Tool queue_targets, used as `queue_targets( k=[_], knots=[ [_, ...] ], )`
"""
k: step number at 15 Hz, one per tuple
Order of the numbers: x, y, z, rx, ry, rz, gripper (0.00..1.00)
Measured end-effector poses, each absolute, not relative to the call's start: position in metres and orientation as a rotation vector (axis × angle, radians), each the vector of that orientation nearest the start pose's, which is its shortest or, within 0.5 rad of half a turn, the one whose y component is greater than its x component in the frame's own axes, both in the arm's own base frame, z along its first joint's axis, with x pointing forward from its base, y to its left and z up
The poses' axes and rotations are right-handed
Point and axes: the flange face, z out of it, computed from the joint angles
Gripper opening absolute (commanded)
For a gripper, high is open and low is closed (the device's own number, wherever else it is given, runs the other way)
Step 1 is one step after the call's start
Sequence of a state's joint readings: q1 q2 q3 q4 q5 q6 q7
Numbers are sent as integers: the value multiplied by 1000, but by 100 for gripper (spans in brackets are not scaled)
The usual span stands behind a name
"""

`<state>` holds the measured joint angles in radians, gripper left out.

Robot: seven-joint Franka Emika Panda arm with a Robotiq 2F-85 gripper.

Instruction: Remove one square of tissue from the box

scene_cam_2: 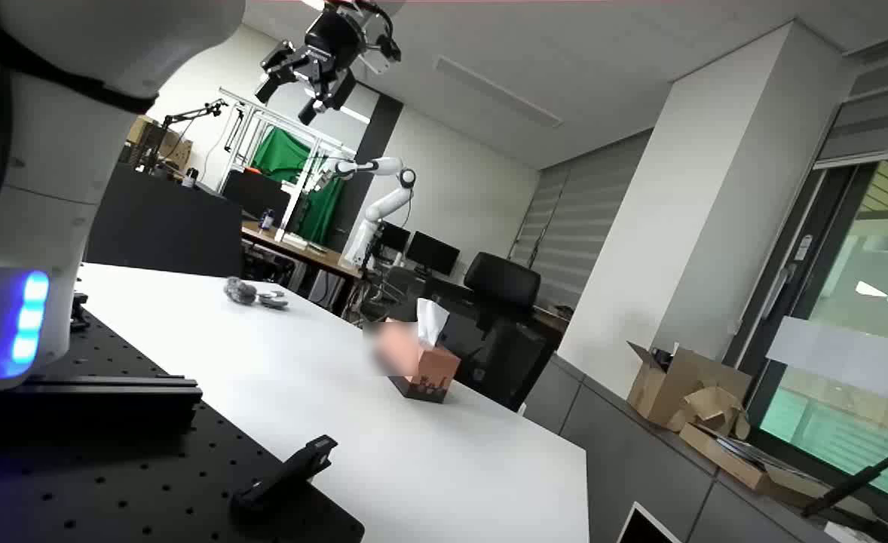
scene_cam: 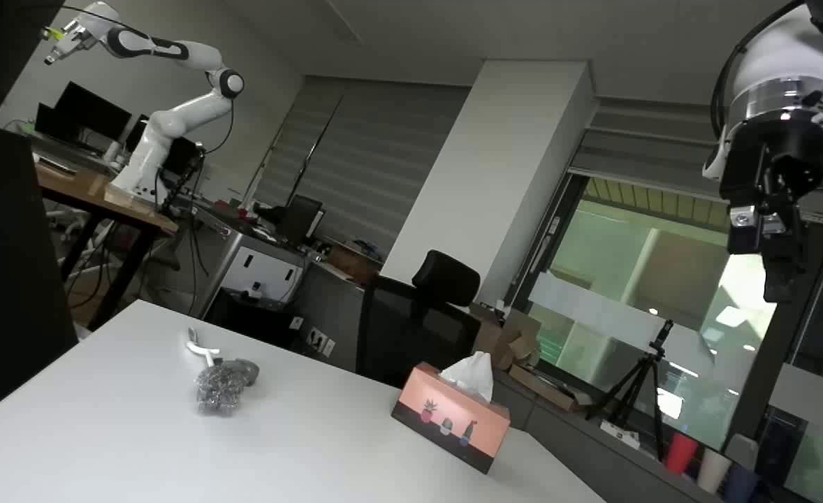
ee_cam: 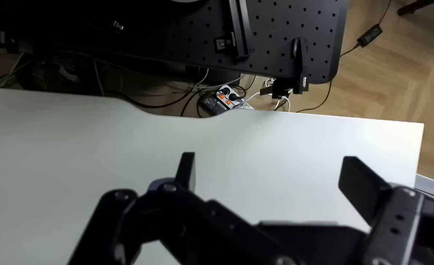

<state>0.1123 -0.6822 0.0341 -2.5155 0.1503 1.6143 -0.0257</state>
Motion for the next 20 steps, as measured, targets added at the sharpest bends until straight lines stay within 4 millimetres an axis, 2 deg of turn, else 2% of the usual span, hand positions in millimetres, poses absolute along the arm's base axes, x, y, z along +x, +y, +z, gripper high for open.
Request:
queue_targets(
  k=[13,15,17,20],
  knots=[
    [315,63,487,-3001,-211,341,100],
    [317,61,485,-3003,-312,345,100],
    [329,56,479,-3025,-440,319,100],
    [372,47,461,-3102,-478,122,100]
  ],
)
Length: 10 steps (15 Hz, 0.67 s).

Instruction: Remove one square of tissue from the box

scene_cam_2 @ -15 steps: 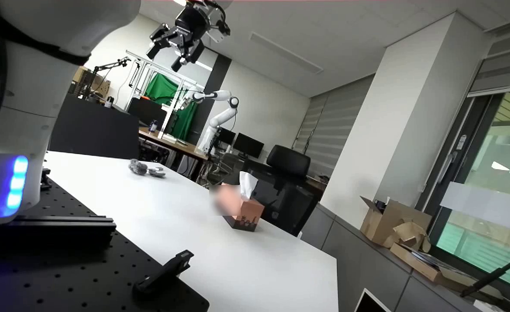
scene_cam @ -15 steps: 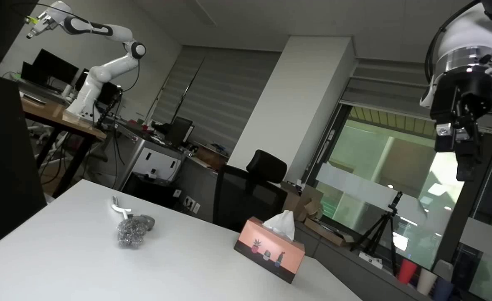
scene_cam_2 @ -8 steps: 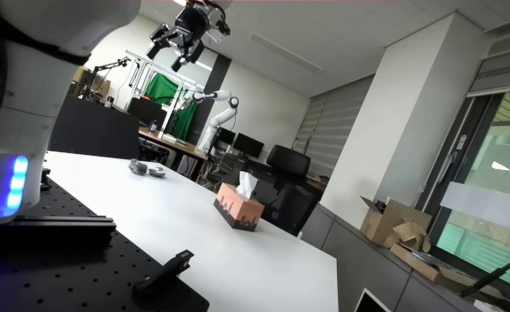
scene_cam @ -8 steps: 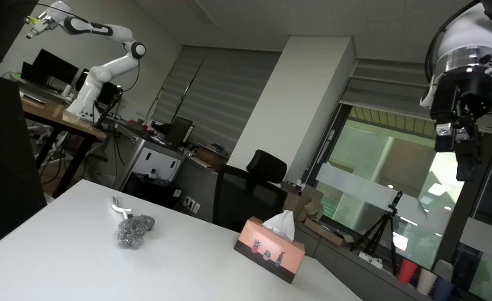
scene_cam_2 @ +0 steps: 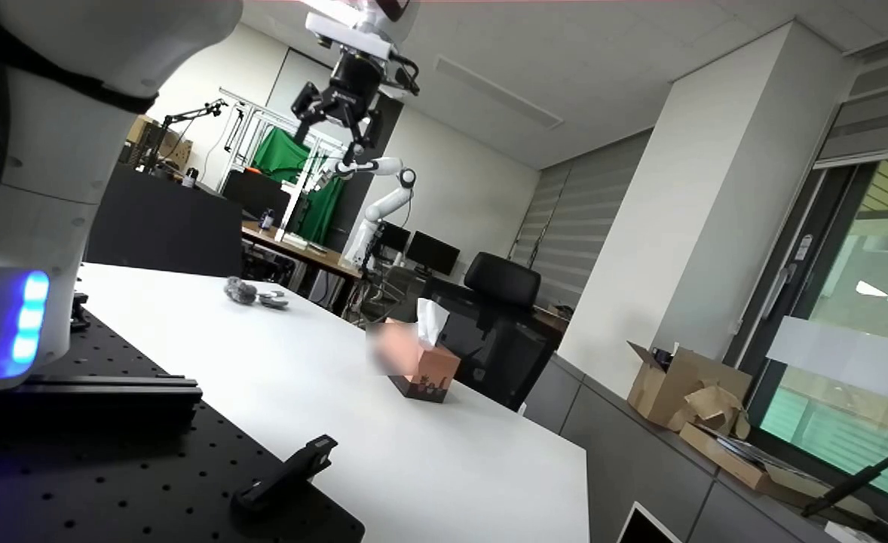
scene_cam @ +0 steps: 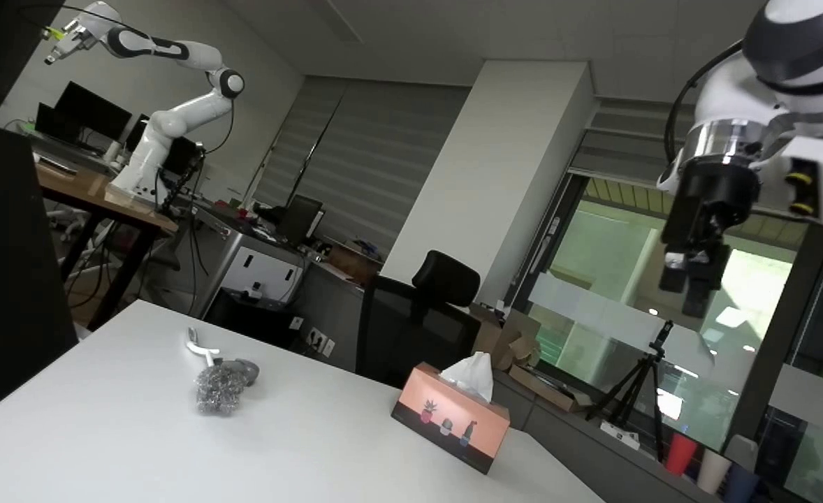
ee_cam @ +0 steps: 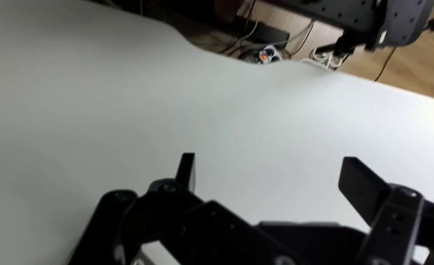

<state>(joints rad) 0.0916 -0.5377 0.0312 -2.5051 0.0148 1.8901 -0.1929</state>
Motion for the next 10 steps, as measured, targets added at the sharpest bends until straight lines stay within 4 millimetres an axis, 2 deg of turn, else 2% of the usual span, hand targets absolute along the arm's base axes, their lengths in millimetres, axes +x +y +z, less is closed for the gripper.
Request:
queue_targets(
  k=[6,8,10],
  knots=[
    [480,22,415,-3119,-199,-410,100],
    [516,10,402,-3115,-67,-528,100],
    [546,-2,391,-3124,49,-552,100]
  ],
)
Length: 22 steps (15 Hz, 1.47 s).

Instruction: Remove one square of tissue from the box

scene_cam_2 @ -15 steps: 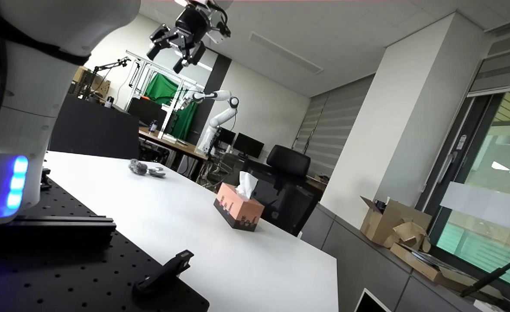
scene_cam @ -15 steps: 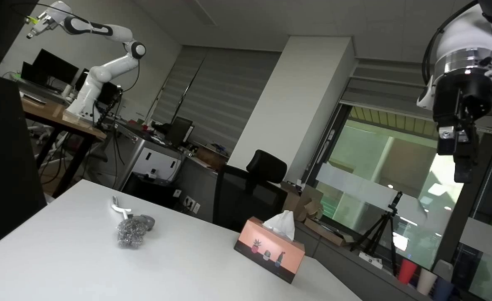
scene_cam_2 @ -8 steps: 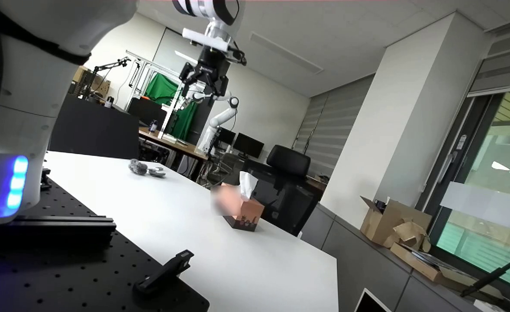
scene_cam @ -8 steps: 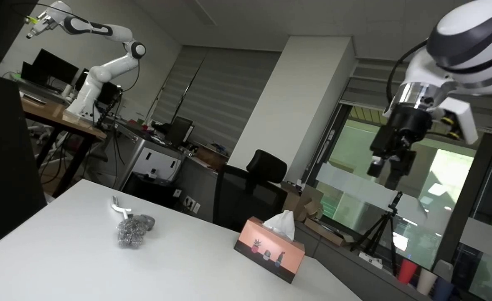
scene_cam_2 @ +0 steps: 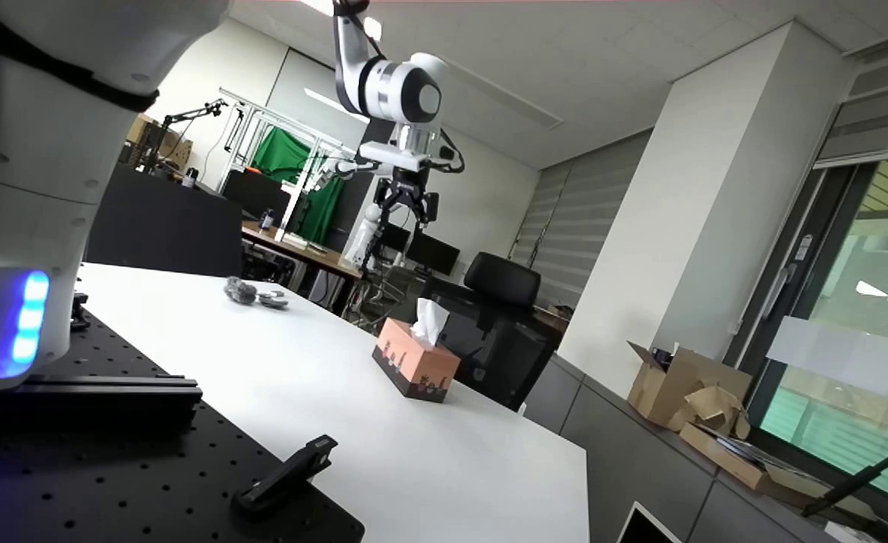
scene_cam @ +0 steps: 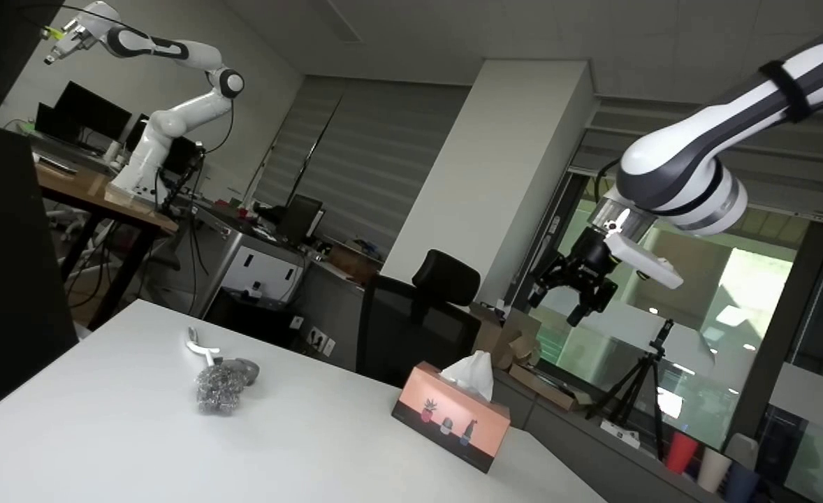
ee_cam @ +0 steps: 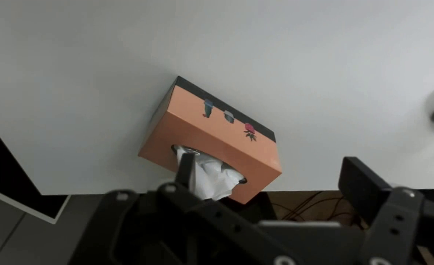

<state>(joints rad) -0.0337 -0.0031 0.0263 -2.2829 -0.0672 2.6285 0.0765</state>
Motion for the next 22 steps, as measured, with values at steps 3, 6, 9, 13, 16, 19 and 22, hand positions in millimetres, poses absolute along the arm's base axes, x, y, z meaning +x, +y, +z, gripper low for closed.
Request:
queue_targets(
  k=[3,6,9,13,16,19,22],
  knots=[
    [565,-8,385,-3125,89,-554,100],
    [565,-7,388,-3122,94,-562,100],
    [566,-7,388,-3122,96,-563,100],
    [566,-7,388,-3122,98,-563,100],
    [567,-9,385,-3129,62,-556,100],
    [582,-18,372,-3153,-97,-541,100],
    [615,-38,351,-3213,-276,-538,100]
  ],
)
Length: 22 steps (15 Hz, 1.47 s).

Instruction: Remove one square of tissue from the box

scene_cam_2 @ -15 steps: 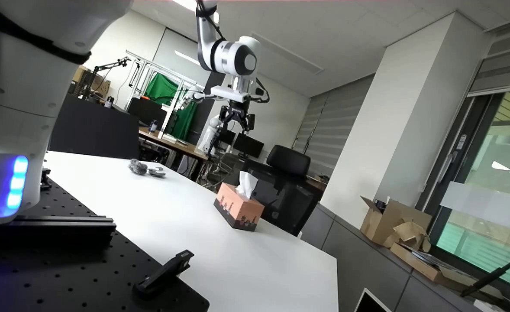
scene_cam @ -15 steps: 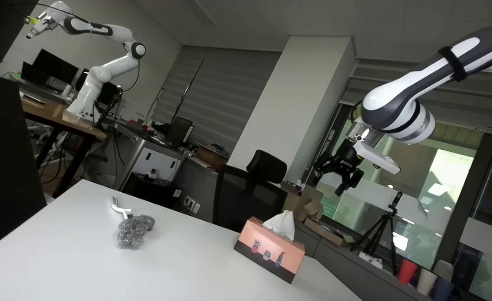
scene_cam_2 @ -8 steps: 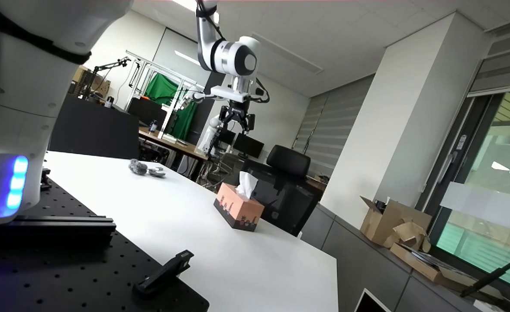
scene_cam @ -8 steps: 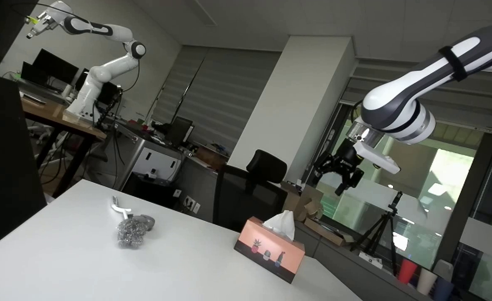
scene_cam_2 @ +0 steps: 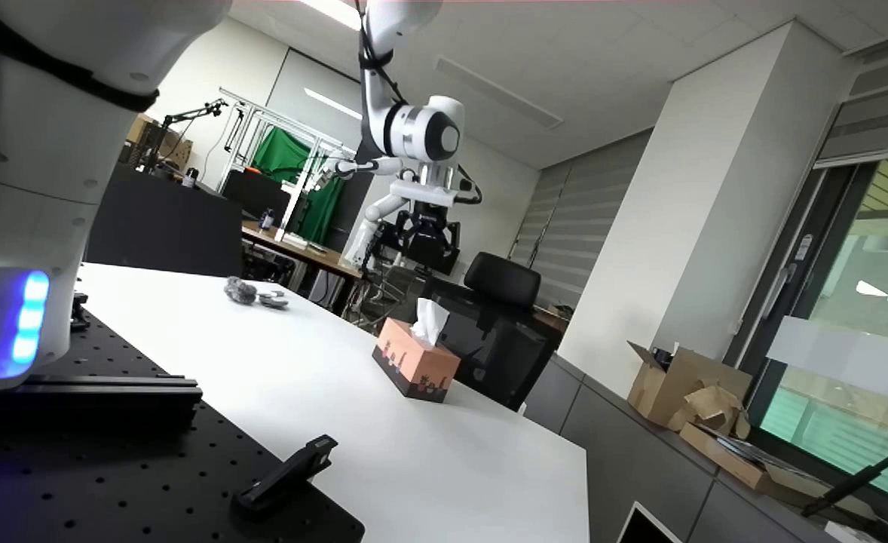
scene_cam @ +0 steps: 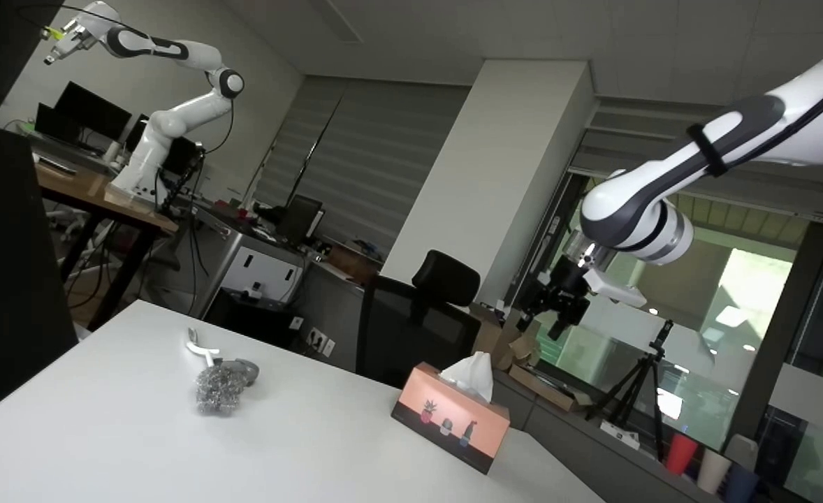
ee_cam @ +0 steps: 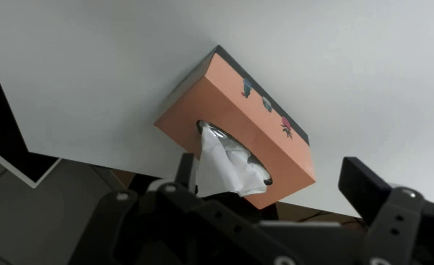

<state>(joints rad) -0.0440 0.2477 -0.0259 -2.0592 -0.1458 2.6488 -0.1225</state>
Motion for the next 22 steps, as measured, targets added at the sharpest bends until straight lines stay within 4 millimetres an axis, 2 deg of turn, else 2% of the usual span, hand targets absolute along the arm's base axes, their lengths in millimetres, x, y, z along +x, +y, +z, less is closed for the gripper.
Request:
queue_targets(
  k=[5,9,15,18,22],
  knots=[
    [682,-64,312,-3334,-615,-527,100],
    [724,-55,298,-3310,-970,-442,100],
    [750,-19,289,-3113,-1429,-85,100],
    [758,-15,289,-3012,-1603,20,100],
    [764,-20,280,-2913,-1689,118,100]
  ],
)
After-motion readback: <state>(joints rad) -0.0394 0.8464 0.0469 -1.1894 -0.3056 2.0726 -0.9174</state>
